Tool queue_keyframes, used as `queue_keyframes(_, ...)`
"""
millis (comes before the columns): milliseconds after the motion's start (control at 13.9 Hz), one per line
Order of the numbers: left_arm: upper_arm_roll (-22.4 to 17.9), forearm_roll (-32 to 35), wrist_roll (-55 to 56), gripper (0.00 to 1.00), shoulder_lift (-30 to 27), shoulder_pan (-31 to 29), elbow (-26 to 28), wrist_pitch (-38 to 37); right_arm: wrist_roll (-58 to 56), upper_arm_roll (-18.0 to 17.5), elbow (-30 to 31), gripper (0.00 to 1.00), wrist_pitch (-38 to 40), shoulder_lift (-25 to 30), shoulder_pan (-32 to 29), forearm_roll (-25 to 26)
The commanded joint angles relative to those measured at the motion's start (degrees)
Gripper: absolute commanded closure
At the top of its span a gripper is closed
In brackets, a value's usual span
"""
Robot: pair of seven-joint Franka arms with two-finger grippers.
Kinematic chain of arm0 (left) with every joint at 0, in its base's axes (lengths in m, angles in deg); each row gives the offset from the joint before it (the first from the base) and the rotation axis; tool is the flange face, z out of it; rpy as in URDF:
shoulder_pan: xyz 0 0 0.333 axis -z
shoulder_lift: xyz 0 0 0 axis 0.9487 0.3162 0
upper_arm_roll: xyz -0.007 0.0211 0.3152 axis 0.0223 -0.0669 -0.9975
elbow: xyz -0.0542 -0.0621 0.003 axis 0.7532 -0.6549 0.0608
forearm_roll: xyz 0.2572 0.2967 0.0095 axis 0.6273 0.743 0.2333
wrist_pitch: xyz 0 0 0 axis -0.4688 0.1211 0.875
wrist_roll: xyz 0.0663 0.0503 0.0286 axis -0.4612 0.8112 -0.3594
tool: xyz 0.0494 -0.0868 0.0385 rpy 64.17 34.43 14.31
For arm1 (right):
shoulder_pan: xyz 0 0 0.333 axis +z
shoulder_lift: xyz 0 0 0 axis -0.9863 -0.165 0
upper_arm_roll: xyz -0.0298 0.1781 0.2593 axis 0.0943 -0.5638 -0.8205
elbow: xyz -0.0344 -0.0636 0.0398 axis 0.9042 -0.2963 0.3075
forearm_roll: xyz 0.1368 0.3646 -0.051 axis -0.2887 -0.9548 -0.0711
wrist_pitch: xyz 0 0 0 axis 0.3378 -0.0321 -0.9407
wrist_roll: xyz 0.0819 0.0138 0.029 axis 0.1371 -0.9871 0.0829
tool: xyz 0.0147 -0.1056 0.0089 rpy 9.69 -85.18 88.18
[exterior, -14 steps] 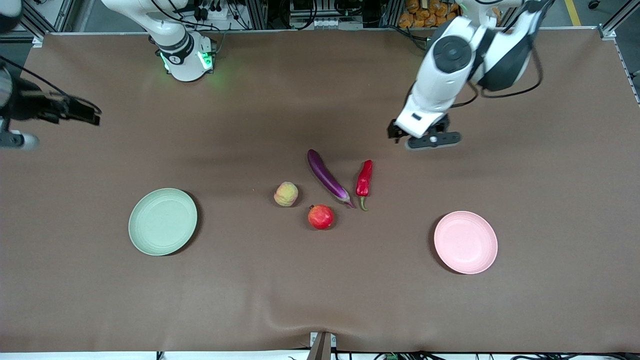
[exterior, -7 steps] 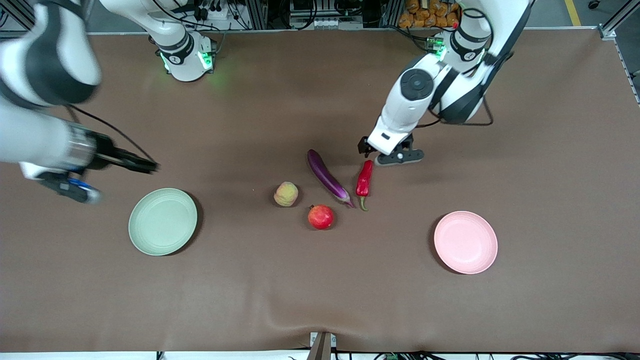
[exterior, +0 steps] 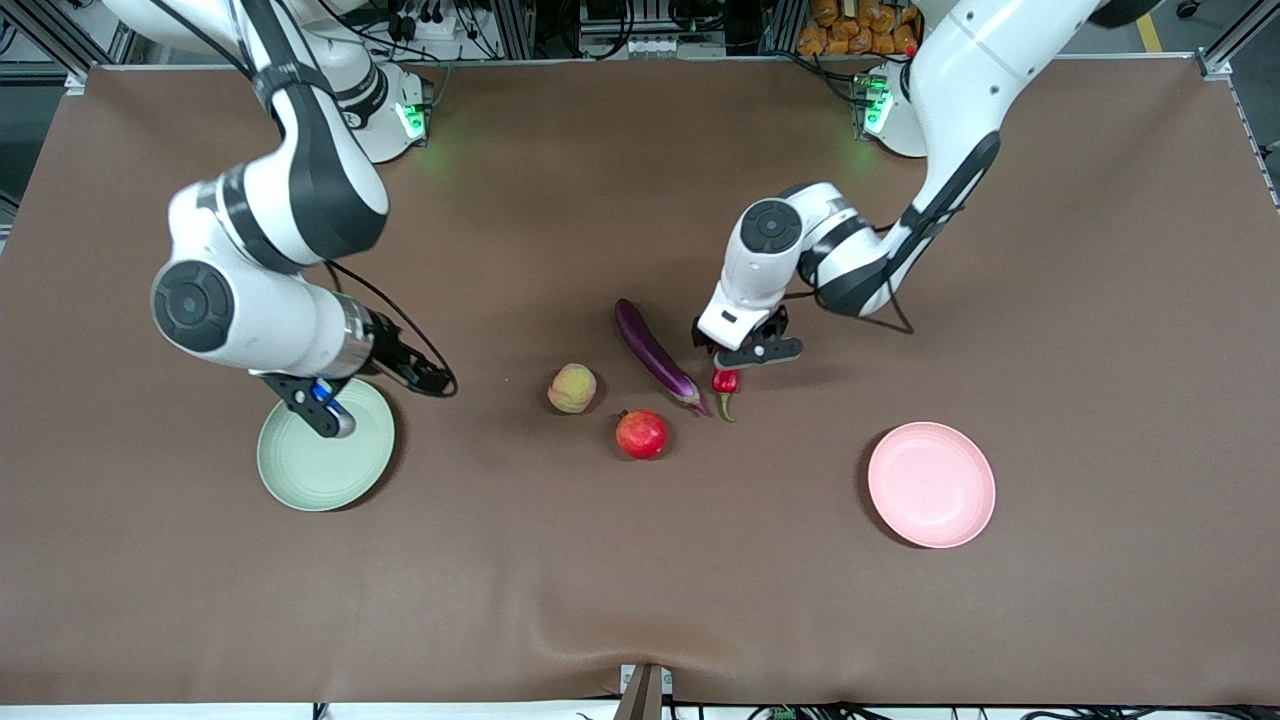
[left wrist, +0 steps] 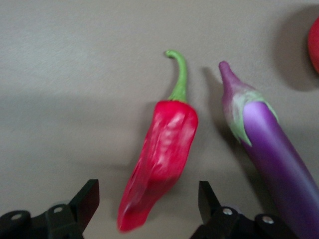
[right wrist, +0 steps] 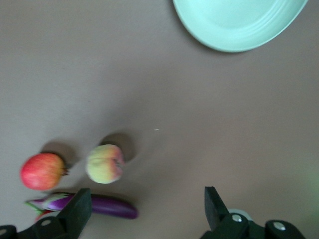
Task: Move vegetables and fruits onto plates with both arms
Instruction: 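Grasp the red pepper with the left gripper while the right gripper grasps the peach, then carry the pepper to the pink plate while the right gripper lifts the peach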
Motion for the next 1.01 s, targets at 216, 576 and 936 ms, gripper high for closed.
queue_keyframes(216, -0.2, 9.1, 5.8, 0.99, 4.5, 0.5, -2.9, 0.0, 6.9, 0.4, -1.2, 0.00, -8.6, -6.9, 5.2, -2.9)
queue_keyframes(576, 1.5, 8.3, 0.4, 1.00, -5.1, -6.5, -1.3, -3.7, 10.7, 0.5, -0.6, 0.00, -13.6, -10.7, 8.7, -6.8)
queue_keyframes(936, 13.5, 6.4, -15.1, 1.00, -8.0, -26.7, -1.8, -7.9, 10.6, 0.8, 1.3, 0.00, -21.1, -14.7, 14.8, -1.9)
